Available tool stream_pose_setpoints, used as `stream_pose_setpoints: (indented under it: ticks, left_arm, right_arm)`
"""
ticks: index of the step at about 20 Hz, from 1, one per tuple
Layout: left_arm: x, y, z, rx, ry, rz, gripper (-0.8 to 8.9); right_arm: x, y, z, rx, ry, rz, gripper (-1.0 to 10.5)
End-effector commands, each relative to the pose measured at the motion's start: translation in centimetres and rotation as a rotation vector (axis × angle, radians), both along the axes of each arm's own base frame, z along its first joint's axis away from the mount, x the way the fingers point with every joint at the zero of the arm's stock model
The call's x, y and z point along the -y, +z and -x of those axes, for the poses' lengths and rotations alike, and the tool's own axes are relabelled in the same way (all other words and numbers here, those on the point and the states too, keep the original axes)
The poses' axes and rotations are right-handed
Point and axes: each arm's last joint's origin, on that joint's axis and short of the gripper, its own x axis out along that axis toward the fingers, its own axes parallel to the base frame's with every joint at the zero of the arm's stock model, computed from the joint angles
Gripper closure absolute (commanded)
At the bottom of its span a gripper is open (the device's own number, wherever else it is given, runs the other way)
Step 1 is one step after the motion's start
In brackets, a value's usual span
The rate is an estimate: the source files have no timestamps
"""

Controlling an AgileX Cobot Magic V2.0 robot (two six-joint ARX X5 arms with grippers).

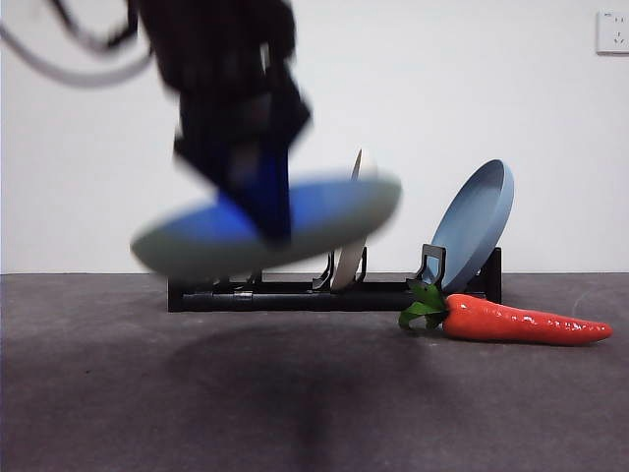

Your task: Take the green plate from the plate rack,put the plate on the table,take the carrot from the table,put the carrot in the plate

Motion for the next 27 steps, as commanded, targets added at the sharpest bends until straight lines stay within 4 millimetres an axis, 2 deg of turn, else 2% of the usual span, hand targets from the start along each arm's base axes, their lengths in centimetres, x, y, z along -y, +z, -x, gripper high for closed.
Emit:
stream_pose_setpoints:
  ticks: [1, 4, 9, 12, 15, 19, 21, 23, 25, 27]
  left_arm:
    - [0.6, -2.7, 0.3, 0.023, -0.075, -0.069, 8.19]
    - [1.4, -5.6, 0.0, 0.005, -0.084, -0.139, 8.19]
    - [2.1, -8.8, -0.2, -0.068, -0.086, -0.210, 8.21]
    - [2.1, -9.2, 0.0, -0.143, -0.068, -0.177, 7.94]
    - [2.0, -9.2, 0.1, -0.159, -0.030, -0.155, 5.51]
    - [2.0, -8.9, 0.1, -0.153, -0.028, -0.149, 5.30]
    - [1.9, -7.8, 0.1, -0.145, -0.007, -0.108, 5.30]
    - [1.8, -5.5, 0.1, -0.128, 0.032, -0.042, 5.30]
    - [1.6, -1.9, 0.2, -0.101, 0.080, 0.068, 5.30]
    - [1.0, 2.5, 0.4, -0.066, 0.118, 0.205, 5.30]
  right_arm:
    - [0.0, 0.0, -0.3, -0.010, -0.001, -0.005, 2.9]
    - [-0.1, -0.1, -0.5, -0.022, -0.001, -0.003, 2.9]
    - [-0.1, -0.1, -0.6, -0.025, -0.002, -0.002, 2.9]
    - [-0.1, -0.2, -0.8, -0.026, 0.003, 0.004, 2.9]
    - [-0.1, -0.4, -1.5, -0.040, 0.006, 0.012, 2.9]
    - [-0.3, -0.8, -2.9, -0.068, 0.015, 0.016, 2.9]
    - [-0.5, -0.9, -4.2, -0.047, 0.018, 0.017, 2.9]
    - [-0.7, -1.2, -6.0, -0.028, 0.014, 0.020, 2.9]
    - [-0.9, -1.9, -8.0, -0.012, 0.008, 0.064, 2.9]
    - [-1.6, -2.9, -10.1, -0.004, 0.026, 0.122, 2.9]
